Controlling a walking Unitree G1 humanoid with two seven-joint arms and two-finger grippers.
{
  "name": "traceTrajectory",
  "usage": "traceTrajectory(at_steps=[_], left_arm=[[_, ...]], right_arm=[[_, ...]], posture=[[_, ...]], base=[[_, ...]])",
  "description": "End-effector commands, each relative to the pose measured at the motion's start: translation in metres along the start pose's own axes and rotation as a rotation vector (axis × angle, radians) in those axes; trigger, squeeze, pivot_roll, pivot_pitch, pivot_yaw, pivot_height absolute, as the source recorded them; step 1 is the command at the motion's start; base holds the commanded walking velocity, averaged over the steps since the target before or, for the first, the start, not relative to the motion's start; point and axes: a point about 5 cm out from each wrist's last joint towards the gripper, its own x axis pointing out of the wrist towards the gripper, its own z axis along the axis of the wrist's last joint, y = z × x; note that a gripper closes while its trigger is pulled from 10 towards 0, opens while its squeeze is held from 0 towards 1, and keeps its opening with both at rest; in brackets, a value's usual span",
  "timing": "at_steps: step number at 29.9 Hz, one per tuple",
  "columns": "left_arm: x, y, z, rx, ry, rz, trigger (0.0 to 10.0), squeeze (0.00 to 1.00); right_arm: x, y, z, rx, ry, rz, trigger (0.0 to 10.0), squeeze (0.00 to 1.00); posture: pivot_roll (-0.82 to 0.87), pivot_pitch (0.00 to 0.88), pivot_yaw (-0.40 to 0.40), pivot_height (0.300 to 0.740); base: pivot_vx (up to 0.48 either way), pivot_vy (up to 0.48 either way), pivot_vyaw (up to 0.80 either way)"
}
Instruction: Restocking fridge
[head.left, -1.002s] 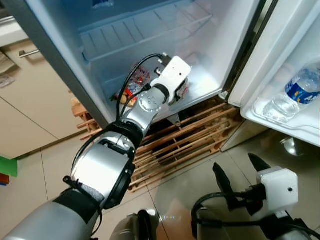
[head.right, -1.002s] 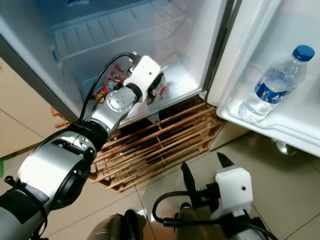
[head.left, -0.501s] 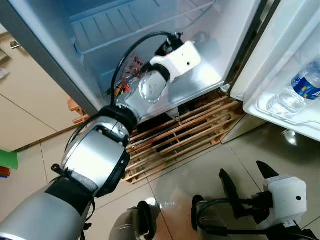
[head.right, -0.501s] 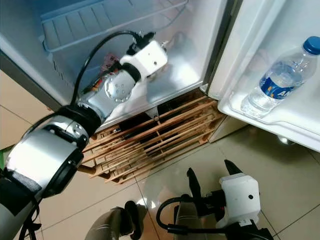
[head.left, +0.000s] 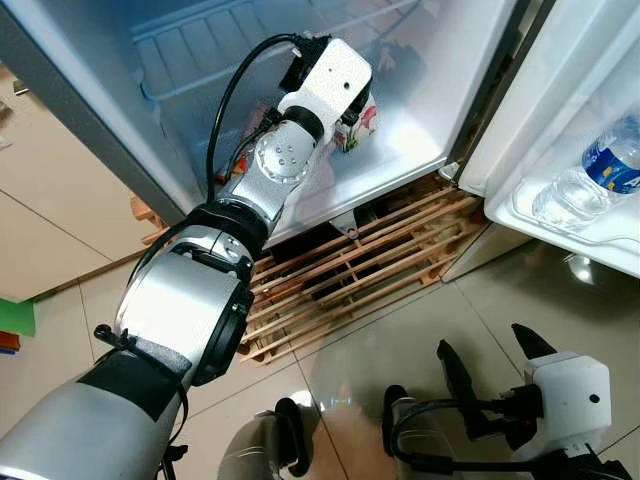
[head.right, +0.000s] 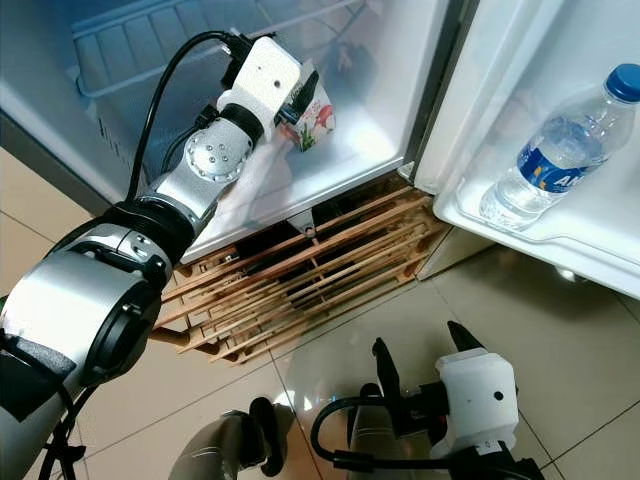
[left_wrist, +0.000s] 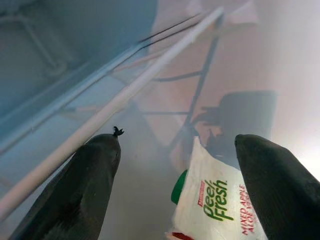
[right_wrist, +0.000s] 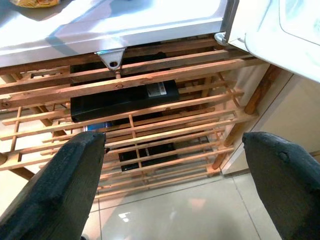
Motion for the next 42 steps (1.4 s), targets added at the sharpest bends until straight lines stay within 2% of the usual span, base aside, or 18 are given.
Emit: traceTrajectory(at_steps=[1,2,8,11,12,13,14,15,17,18,20,23,24,27,28,31,35,42], left_arm=[[-0.004,-0.002,-0.008,-0.067,0.024,-0.014,10.0,0.86],[-0.007,-0.015,-0.011,-0.169,0.005,-0.098,10.0,0.0],[-0.03,-0.056,-0.035,-0.427,0.032,-0.322,10.0,0.0],[-0.039,-0.064,-0.046,-0.454,0.064,-0.339,10.0,0.0],[-0.048,-0.065,-0.049,-0.53,0.016,-0.301,10.0,0.0],[-0.048,-0.065,-0.049,-0.53,0.016,-0.301,10.0,0.0],[-0.053,-0.059,-0.042,-0.575,-0.074,-0.247,10.0,0.0],[-0.058,-0.054,-0.033,-0.557,-0.133,-0.221,10.0,0.0],[-0.062,-0.049,-0.029,-0.564,-0.159,-0.197,10.0,0.0],[-0.078,-0.041,-0.033,-0.592,-0.124,-0.138,10.0,0.0],[-0.082,-0.039,-0.038,-0.593,-0.097,-0.122,10.0,0.0],[-0.139,-0.034,-0.071,-0.564,0.092,-0.023,10.0,0.0],[-0.139,-0.034,-0.071,-0.564,0.092,-0.023,10.0,0.0],[-0.168,-0.035,-0.085,-0.51,0.17,-0.042,10.0,0.0],[-0.168,-0.035,-0.085,-0.51,0.17,-0.042,10.0,0.0],[-0.205,-0.04,-0.096,-0.478,0.301,-0.054,10.0,0.0],[-0.214,-0.048,-0.095,-0.496,0.354,-0.052,10.0,0.0],[-0.199,-0.041,-0.097,-0.523,0.349,0.054,10.0,0.0]], right_arm=[[-0.001,0.001,-0.005,0.011,0.021,-0.002,10.0,0.0],[0.002,-0.001,-0.007,0.018,0.018,-0.011,10.0,0.0],[0.017,-0.004,-0.014,0.033,0.008,-0.008,10.0,0.0],[0.022,-0.004,-0.015,0.034,0.0,-0.002,10.0,0.0],[0.031,-0.005,-0.015,0.026,-0.022,0.001,10.0,0.0],[0.031,-0.005,-0.015,0.026,-0.022,0.001,10.0,0.0],[0.037,-0.008,-0.014,0.018,-0.042,-0.009,10.0,0.0],[0.039,-0.011,-0.012,0.013,-0.061,-0.031,10.0,0.0],[0.043,-0.015,-0.011,0.017,-0.088,-0.059,10.0,0.0],[0.051,-0.021,-0.006,0.041,-0.139,-0.104,10.0,0.0],[0.054,-0.022,-0.005,0.048,-0.152,-0.113,10.0,0.0],[0.067,-0.024,-0.003,0.051,-0.198,-0.118,10.0,0.0],[0.067,-0.024,-0.003,0.051,-0.198,-0.118,10.0,0.0],[0.081,-0.024,0.0,0.081,-0.229,-0.094,10.0,0.0],[0.081,-0.024,0.0,0.081,-0.229,-0.094,10.0,0.0],[0.097,-0.018,0.01,0.103,-0.273,-0.002,10.0,0.0],[0.11,-0.016,0.014,0.077,-0.294,0.063,10.0,0.0],[0.128,-0.019,0.015,0.049,-0.297,0.085,10.0,0.0]], posture=[[-0.35,0.303,0.097,0.74],[-0.34,0.29,0.099,0.74],[-0.27,0.235,0.097,0.74],[-0.26,0.22,0.099,0.74],[-0.25,0.193,0.103,0.74],[-0.25,0.193,0.103,0.74],[-0.25,0.176,0.107,0.74],[-0.24,0.157,0.111,0.74],[-0.23,0.13,0.116,0.74],[-0.21,0.093,0.126,0.74],[-0.21,0.093,0.126,0.74],[-0.17,0.027,0.132,0.74],[-0.17,0.027,0.132,0.74],[-0.13,0.0,0.122,0.74],[-0.13,0.0,0.122,0.74],[-0.1,0.0,0.089,0.74],[-0.08,0.0,0.066,0.74],[-0.09,0.0,0.051,0.74]], base=[[0.0,0.0,0.0],[0.0,0.0,0.0],[0.0,0.0,0.0],[0.0,0.0,0.0],[0.0,0.0,0.0],[0.0,0.0,0.0],[0.0,0.0,0.0],[0.0,0.0,0.0],[0.0,0.0,0.0],[0.0,0.0,0.0],[0.0,0.0,0.0],[0.0,0.0,0.0],[0.0,0.0,0.0],[0.0,0.0,0.0],[0.0,0.0,0.0],[0.0,0.0,0.0],[0.0,0.0,0.0],[0.0,-0.206,0.0]])
